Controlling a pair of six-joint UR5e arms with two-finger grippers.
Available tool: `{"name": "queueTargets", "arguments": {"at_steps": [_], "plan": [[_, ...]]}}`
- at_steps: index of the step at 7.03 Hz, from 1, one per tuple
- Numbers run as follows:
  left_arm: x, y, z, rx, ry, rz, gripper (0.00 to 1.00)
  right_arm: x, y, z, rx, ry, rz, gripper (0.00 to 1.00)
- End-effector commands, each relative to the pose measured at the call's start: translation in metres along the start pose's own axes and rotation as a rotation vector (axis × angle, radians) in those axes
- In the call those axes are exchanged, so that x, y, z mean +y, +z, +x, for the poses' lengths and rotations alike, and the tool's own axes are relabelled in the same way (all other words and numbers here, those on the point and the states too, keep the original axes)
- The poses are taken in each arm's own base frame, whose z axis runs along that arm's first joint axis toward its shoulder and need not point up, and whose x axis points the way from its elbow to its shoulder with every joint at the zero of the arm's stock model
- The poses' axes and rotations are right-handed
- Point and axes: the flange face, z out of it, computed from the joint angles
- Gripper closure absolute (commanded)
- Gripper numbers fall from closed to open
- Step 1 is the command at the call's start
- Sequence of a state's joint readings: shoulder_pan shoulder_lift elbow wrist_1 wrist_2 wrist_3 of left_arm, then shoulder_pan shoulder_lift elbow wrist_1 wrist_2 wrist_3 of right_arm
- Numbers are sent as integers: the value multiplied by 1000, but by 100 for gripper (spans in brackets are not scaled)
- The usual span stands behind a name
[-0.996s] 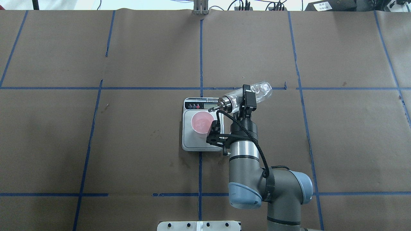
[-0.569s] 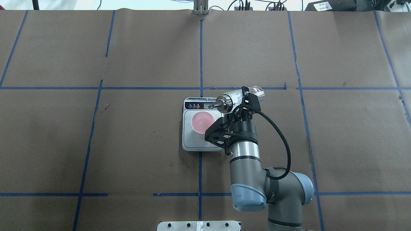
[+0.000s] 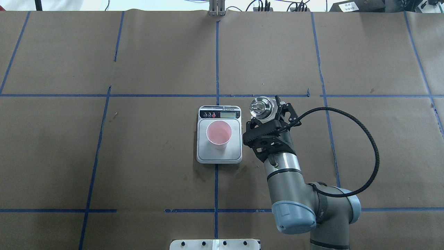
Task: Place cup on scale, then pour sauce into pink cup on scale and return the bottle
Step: 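Tilt the glass bottle back upright with the right gripper, then carry the glass bottle with the right gripper back to its original spot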
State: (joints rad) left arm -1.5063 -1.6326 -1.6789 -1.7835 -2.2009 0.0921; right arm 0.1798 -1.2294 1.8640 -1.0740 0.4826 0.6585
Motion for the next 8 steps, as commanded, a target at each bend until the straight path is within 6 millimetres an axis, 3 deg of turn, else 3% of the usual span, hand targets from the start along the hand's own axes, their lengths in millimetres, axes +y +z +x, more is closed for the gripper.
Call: {"name": "queueTargets", "arguments": {"at_steps": [1, 2, 3, 4, 8], "plan": [[-1, -3, -1, -3, -3, 5, 0, 9, -4, 21, -48, 243, -56, 100], [0, -5, -3, -5, -5, 8, 0, 25, 1, 38, -47, 342, -97, 100], [-5, -9, -2, -11, -2, 18, 0, 44, 5, 71, -40, 399, -152, 100], [-7, -20, 0, -15, 4, 37, 0, 48, 14, 98, -32, 518, -207, 100], [-12, -31, 7, -20, 19, 60, 0, 108, 16, 138, 47, 517, -274, 100]]}}
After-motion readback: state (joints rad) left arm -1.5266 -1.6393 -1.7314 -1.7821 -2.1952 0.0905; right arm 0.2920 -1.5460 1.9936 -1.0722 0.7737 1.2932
